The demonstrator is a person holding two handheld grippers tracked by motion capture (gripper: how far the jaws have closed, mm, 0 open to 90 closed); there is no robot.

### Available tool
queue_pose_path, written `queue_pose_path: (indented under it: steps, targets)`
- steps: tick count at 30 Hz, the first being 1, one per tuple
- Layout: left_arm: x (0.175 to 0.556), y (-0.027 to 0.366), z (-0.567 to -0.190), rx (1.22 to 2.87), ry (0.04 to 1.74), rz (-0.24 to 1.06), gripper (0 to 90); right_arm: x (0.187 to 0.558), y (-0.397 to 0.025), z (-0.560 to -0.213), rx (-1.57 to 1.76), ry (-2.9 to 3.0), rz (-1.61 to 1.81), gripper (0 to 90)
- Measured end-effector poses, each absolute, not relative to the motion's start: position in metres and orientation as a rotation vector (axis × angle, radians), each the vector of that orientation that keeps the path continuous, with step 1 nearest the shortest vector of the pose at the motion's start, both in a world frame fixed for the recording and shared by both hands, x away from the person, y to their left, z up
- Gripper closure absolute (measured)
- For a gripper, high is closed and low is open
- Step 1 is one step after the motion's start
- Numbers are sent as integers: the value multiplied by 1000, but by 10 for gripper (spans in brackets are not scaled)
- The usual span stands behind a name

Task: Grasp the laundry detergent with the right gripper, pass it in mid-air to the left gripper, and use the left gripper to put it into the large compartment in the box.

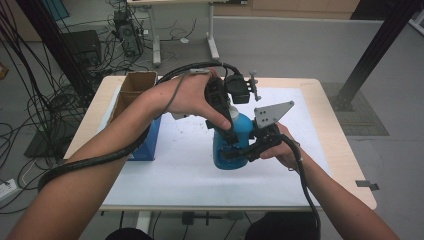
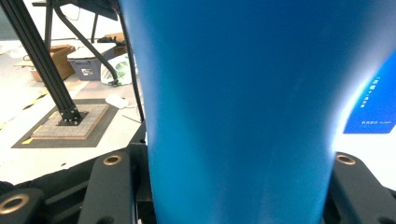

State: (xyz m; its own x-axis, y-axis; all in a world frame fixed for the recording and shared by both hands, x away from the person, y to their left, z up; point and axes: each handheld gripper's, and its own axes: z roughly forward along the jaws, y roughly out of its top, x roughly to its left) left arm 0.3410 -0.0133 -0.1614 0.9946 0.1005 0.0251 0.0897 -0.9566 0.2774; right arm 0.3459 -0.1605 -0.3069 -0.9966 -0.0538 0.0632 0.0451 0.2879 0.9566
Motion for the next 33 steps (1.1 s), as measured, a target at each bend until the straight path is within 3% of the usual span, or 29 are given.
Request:
queue_pose_path:
  steps: [25,33]
  targets:
    - [339,-12,-160,2858,129,54,89,346,-160,-307,10,-2456,-1823,442]
    - [337,-11,-161,2863,104,65,133,347,-159,-308,5,-2454,-1822,442]
